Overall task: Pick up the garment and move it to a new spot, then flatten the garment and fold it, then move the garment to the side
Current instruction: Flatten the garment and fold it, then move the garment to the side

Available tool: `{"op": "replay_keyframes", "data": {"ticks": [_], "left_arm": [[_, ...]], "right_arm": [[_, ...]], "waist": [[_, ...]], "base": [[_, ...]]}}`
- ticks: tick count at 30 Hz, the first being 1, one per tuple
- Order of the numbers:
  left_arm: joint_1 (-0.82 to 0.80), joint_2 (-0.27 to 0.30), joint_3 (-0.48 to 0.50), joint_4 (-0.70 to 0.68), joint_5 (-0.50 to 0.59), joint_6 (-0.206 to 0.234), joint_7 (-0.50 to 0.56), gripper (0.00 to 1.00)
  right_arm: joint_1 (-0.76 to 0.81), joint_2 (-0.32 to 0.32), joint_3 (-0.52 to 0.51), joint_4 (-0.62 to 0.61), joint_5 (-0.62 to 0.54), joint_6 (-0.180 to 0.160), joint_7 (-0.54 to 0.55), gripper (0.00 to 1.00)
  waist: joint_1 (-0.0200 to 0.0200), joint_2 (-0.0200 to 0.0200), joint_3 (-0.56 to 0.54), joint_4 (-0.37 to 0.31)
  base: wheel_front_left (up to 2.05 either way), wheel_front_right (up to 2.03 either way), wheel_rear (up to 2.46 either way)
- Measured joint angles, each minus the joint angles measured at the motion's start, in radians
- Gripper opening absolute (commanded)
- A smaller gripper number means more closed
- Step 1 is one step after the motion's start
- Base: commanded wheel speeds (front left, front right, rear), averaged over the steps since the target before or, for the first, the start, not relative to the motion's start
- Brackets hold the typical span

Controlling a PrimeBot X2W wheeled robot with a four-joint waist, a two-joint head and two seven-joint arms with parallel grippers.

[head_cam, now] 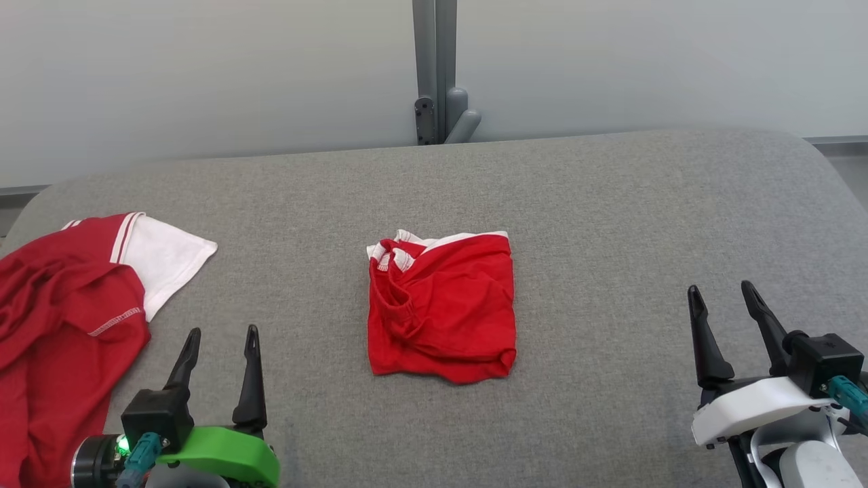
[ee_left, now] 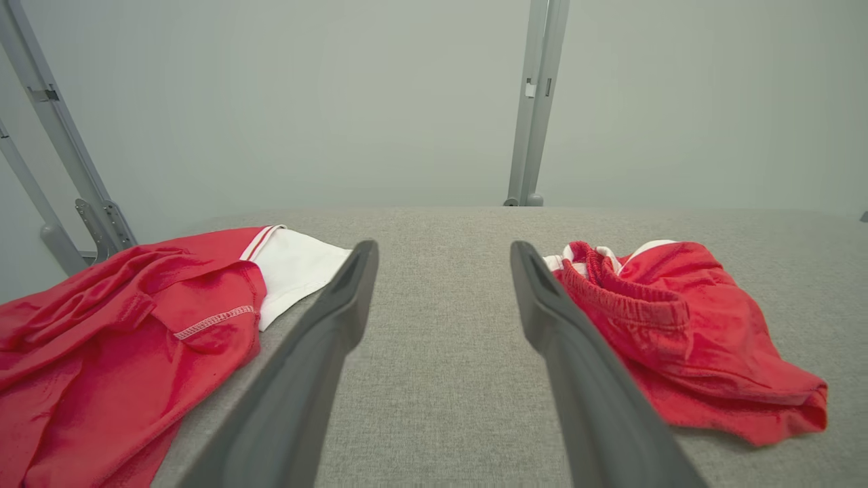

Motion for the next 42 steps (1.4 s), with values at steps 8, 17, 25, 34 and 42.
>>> {"op": "replay_keyframes", "data": {"ticks": [8, 17, 25, 34, 42], "left_arm": [[0.003, 0.004, -0.006, -0.014, -0.003, 0.007, 0.009, 1.0], [0.003, 0.011, -0.01, -0.016, -0.005, 0.009, 0.01, 1.0], [0.002, 0.018, -0.016, -0.02, -0.007, 0.016, 0.013, 1.0], [-0.005, 0.019, -0.03, -0.019, -0.007, 0.015, 0.018, 1.0], [-0.1, 0.008, -0.048, -0.019, -0.003, 0.004, -0.002, 1.0]], "right_arm": [[0.001, 0.006, -0.004, -0.008, 0.006, 0.0, 0.004, 1.0], [0.001, 0.012, -0.003, -0.007, 0.007, 0.0, 0.004, 1.0], [0.005, 0.013, -0.004, -0.005, 0.007, 0.0, 0.004, 1.0], [0.009, 0.012, -0.019, -0.003, 0.007, 0.0, 0.01, 1.0], [-0.05, 0.004, 0.023, 0.02, 0.023, 0.0, 0.031, 1.0]], "waist": [[0.0, 0.0, 0.001, -0.001], [0.0, 0.0, 0.002, -0.001], [0.0, 0.0, 0.005, 0.002], [0.0, 0.0, 0.011, 0.02], [0.0001, 0.0, 0.072, 0.067]], "base": [[0.0, 0.0, 0.0], [0.0, 0.0, 0.0], [0.0, 0.0, 0.0], [0.0, 0.0, 0.0], [0.0, 0.0, 0.0]]}}
